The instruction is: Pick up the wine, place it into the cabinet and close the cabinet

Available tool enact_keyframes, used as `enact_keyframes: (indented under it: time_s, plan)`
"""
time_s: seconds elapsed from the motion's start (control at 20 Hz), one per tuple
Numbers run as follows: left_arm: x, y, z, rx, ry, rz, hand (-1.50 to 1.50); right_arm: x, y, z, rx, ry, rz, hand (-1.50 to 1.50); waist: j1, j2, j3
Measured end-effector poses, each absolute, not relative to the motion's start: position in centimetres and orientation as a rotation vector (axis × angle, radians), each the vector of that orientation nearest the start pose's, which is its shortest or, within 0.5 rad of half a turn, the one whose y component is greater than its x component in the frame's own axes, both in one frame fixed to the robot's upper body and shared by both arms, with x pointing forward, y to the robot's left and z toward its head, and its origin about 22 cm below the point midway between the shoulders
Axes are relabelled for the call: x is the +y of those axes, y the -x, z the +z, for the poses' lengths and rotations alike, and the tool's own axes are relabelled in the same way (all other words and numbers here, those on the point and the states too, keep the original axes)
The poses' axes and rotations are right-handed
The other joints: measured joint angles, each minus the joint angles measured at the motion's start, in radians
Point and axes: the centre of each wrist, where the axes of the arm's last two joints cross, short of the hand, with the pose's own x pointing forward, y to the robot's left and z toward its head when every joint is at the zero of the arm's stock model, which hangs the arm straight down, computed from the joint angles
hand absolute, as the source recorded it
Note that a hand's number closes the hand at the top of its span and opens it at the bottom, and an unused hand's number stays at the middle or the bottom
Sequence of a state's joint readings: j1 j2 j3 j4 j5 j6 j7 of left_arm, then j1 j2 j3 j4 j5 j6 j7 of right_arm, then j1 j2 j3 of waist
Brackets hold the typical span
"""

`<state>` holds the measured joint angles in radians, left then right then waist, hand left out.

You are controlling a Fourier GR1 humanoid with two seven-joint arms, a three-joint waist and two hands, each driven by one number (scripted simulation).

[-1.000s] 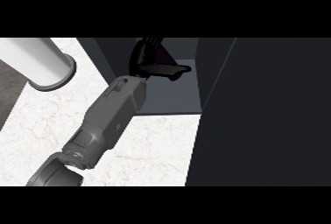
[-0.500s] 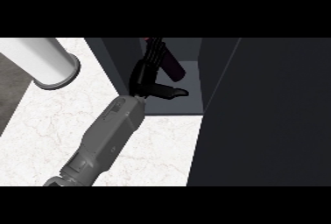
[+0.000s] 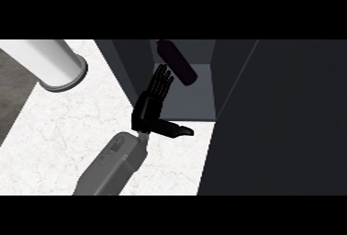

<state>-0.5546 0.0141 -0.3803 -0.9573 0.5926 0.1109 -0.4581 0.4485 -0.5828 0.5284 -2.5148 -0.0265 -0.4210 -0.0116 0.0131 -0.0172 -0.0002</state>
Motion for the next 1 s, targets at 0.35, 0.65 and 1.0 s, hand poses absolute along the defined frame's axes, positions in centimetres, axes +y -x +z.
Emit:
enact_keyframes:
  time_s: [0.35,0.65,1.0]
  plan:
    - [12.1,-28.8,-1.1,-1.722,0.55,0.092,-1.5,-21.0,-8.5,14.2,-1.911,-0.064,0.234,-1.5,-0.006,0.005,0.0]
    - [14.8,-25.5,-1.0,-1.719,0.575,0.14,-1.5,-21.3,-8.6,14.4,-1.901,-0.078,0.336,-1.5,-0.01,0.009,0.0]
    - [19.2,-23.5,-1.2,-1.76,0.538,0.165,-1.5,-21.0,-8.4,14.3,-1.857,-0.182,0.47,-1.5,-0.012,0.011,-0.001]
